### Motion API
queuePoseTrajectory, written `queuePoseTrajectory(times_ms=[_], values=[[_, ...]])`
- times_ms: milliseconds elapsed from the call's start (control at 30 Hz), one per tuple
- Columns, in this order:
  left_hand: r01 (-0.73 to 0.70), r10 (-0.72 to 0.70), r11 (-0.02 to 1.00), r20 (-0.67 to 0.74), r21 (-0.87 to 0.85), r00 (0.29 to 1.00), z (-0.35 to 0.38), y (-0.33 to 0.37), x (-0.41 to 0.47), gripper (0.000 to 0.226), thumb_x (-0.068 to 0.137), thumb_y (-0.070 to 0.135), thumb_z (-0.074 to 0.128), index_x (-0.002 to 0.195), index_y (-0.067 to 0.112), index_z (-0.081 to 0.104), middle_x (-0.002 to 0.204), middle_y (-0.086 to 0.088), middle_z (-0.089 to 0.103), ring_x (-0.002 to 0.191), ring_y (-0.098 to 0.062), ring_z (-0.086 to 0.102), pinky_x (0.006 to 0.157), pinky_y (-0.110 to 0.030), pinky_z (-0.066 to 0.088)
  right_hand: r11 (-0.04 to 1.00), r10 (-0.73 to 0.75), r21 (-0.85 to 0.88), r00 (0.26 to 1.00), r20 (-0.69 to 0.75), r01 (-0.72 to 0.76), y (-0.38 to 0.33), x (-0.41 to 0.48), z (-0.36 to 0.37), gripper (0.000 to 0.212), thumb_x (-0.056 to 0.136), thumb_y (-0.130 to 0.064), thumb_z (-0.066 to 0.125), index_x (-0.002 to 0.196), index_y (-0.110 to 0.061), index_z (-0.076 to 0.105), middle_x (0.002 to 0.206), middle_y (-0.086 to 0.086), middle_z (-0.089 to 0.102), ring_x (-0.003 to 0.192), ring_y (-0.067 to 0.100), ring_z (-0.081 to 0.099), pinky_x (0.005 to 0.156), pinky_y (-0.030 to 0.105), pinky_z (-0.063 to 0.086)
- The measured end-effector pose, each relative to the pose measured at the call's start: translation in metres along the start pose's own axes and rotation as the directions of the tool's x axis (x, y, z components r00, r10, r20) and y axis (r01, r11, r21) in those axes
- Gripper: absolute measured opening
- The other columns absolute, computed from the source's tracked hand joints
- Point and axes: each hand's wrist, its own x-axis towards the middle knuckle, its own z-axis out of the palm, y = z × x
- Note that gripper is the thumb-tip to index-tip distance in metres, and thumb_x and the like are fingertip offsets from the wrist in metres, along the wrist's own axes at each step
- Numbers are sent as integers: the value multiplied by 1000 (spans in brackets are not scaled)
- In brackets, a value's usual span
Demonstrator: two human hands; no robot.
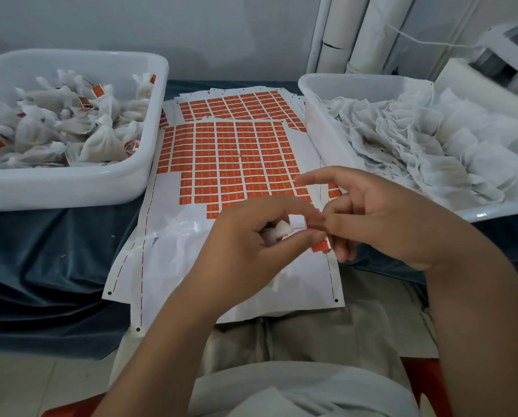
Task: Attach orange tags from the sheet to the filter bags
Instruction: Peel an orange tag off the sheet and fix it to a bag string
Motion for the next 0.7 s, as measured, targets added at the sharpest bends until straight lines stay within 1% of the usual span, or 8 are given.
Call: queuePoseTrajectory(times_ms=[100,200,267,367,433,567,633,700], values=[[4,-4,1000,-15,20,1000,-1,-2,1,19,89,43,76,107,39,75,87,34,68,79,-7,65,64,-8,43,1000,12,-1,1000,-11,-12,3,3,1,64,87,-49,77,144,-42,48,82,6,78,69,23,74,64,28,58],[13,-12,998,-18,62,1000,-3,-6,1,21,88,45,76,108,37,79,78,36,64,71,-12,61,60,-11,42,1000,3,26,1000,-4,-3,4,3,0,66,86,-43,74,146,-39,47,87,8,79,75,25,77,66,27,60],[27,-26,996,-15,80,1000,-4,-7,0,22,88,49,75,107,39,79,73,33,63,68,-15,59,56,-14,42,999,-18,39,1000,13,18,3,2,-1,64,90,-38,73,148,-38,45,92,9,80,82,27,78,69,28,61],[73,-73,994,-1,87,997,-7,-7,0,23,85,56,73,106,47,76,73,19,66,68,-18,57,53,-21,44,998,-60,10,998,34,60,3,-1,-2,58,101,-24,67,151,-37,42,96,7,80,90,27,78,75,29,62],[111,-112,990,13,88,994,-8,-7,-1,24,84,58,72,105,47,77,73,18,67,70,-16,57,54,-21,44,994,-82,-75,996,16,83,1,-3,-1,54,104,-18,64,150,-37,43,96,2,80,91,22,78,76,27,62],[190,-197,976,62,103,978,-9,-9,0,27,83,56,74,101,38,84,77,30,70,74,-7,63,59,-14,42,927,-122,-363,992,-43,98,-5,-6,4,38,103,-28,61,138,-42,54,92,-20,78,85,3,76,76,27,64],[223,-232,969,79,104,970,-9,-9,0,29,82,58,74,99,37,84,79,26,72,74,-10,64,58,-21,46,878,-131,-470,990,-48,93,-8,-8,7,31,101,-37,57,132,-44,59,89,-31,75,82,-6,73,77,24,58],[241,-249,966,87,93,965,-9,-8,0,33,81,60,72,99,36,84,79,22,74,74,-13,65,58,-27,52,843,-144,-530,988,-57,92,-10,-9,10,27,98,-44,53,124,-46,62,86,-37,72,81,-12,71,75,22,52]])
